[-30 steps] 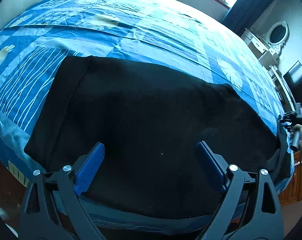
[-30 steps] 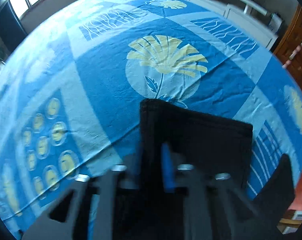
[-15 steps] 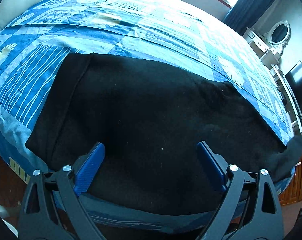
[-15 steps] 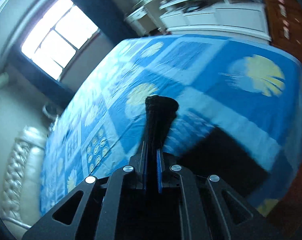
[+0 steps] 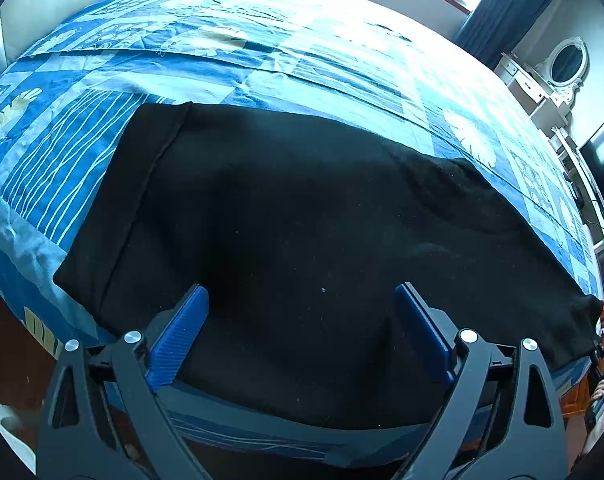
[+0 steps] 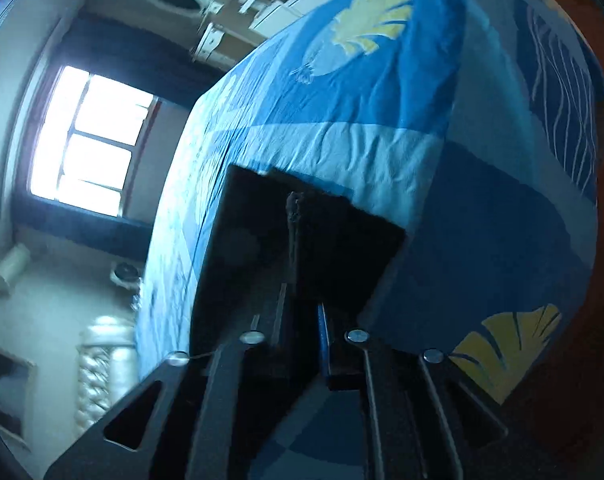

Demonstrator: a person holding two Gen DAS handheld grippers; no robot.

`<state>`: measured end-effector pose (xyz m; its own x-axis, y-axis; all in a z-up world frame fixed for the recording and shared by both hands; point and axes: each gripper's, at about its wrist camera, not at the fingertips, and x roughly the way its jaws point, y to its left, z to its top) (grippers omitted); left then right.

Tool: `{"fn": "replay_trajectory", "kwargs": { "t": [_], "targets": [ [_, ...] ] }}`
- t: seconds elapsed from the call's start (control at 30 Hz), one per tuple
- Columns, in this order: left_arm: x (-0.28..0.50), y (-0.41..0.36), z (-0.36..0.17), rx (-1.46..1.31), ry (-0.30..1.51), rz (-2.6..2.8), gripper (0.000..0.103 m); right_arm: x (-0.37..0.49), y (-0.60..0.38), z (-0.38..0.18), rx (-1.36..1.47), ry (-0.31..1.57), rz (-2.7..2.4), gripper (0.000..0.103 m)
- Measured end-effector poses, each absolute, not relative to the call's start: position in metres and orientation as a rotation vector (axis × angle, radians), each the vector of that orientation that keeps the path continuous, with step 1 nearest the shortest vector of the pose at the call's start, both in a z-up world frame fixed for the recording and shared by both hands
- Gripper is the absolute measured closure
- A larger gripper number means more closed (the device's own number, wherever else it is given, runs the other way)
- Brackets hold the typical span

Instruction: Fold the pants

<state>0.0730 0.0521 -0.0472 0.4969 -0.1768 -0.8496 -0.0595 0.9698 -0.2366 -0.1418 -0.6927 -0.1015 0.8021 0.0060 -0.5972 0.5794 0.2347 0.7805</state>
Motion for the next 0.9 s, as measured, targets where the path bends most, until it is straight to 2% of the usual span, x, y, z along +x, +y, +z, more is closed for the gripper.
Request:
{"fn": "replay_trajectory", "kwargs": {
  "t": [0.07,0.1,0.23,0.43,0.47,0.53,0.6,0.7,0.77,0.9],
  "targets": [
    [0.072,0.052,-0.047,-0.244,1.053,-0.068,0.009,-0.137,-0.694,-0.101,1.292,0.54,-0.418,0.078],
    [0.072,0.051,-0.047,-0.242,1.054,-0.065,0.009,-0.136,-0.693,-0.098,1.266,0.542,-0.422,0.097],
    [0.071,0.05,-0.047,-0.241,1.059,-0.054,0.009,-0.138,-0.689,-0.081,1.143,0.558,-0.455,0.097],
    [0.071,0.046,-0.048,-0.215,1.064,-0.058,0.009,-0.145,-0.7,-0.105,1.172,0.597,-0.426,0.097],
    [0.071,0.045,-0.049,-0.207,1.063,-0.057,0.008,-0.146,-0.702,-0.102,1.174,0.608,-0.413,0.096],
    [0.071,0.043,-0.048,-0.198,1.059,-0.057,0.007,-0.15,-0.702,-0.093,1.145,0.639,-0.415,0.087],
    [0.07,0.041,-0.048,-0.186,1.053,-0.062,0.007,-0.157,-0.709,-0.073,1.054,0.642,-0.455,0.073],
    [0.068,0.04,-0.046,-0.177,1.043,-0.072,0.007,-0.157,-0.726,-0.053,0.972,0.622,-0.462,0.059],
    [0.067,0.041,-0.045,-0.182,1.037,-0.077,0.007,-0.142,-0.739,-0.051,0.969,0.638,-0.375,0.054],
    [0.066,0.043,-0.044,-0.195,1.035,-0.067,0.007,-0.108,-0.746,-0.059,0.884,0.716,-0.297,0.053]
  ]
}}
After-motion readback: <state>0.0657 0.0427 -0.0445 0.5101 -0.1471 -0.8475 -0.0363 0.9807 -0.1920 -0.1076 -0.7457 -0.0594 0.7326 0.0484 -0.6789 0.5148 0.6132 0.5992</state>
